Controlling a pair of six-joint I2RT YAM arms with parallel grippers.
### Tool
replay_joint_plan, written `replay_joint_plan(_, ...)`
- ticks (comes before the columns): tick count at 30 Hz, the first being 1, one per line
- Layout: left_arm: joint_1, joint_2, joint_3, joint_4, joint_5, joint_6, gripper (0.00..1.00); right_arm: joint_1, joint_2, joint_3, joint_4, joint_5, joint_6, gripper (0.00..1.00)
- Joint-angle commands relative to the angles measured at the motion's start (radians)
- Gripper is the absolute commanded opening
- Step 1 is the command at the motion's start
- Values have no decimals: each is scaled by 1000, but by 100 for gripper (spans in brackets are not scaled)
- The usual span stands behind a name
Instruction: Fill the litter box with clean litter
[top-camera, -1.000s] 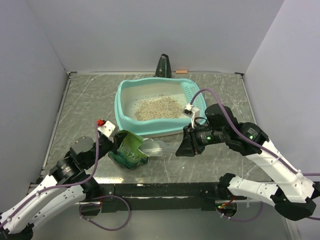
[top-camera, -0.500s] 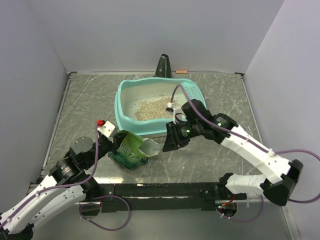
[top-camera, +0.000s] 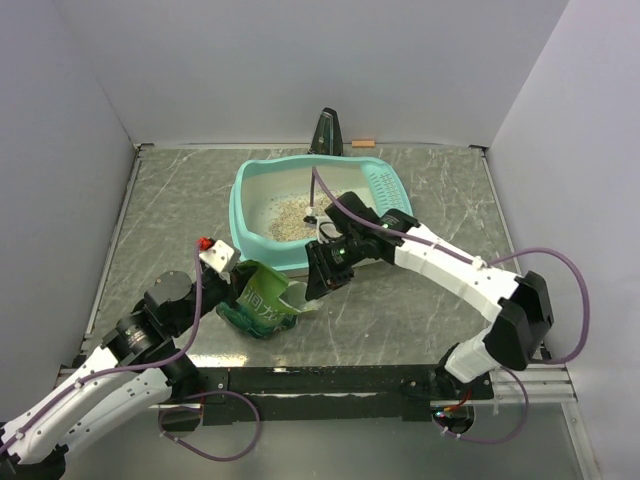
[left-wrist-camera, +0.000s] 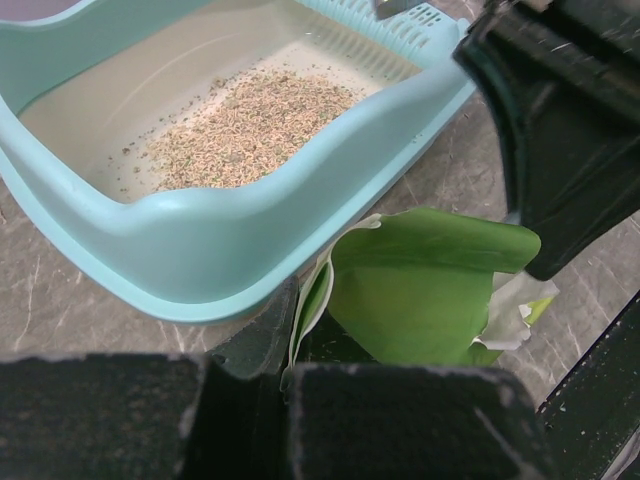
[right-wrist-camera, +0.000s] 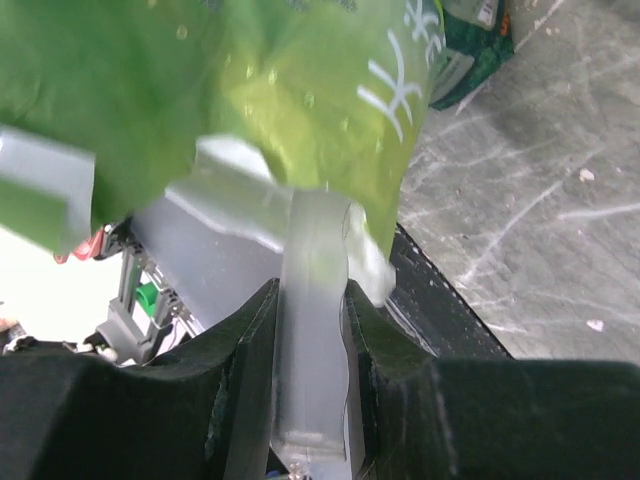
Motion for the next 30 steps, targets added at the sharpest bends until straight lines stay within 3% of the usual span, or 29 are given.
replay_joint_plan(1, -4, 7, 19, 6, 6, -23, 1, 7, 87, 22, -11, -10, 33, 0)
replay_joint_plan(6, -4, -1, 16, 8, 7, -23, 1, 8, 171, -55, 155, -112, 108, 0)
replay_joint_plan(12, -4, -2, 18, 9, 4, -24, 1, 7, 187, -193, 478, -263, 192, 0)
replay_joint_plan(24, -4, 4, 19, 6, -17, -19, 1, 4, -71, -517, 1024, -314, 422, 0)
replay_joint_plan(30, -4, 5, 19, 5, -25, -21, 1, 4, -190, -621, 1138, -297, 496, 0)
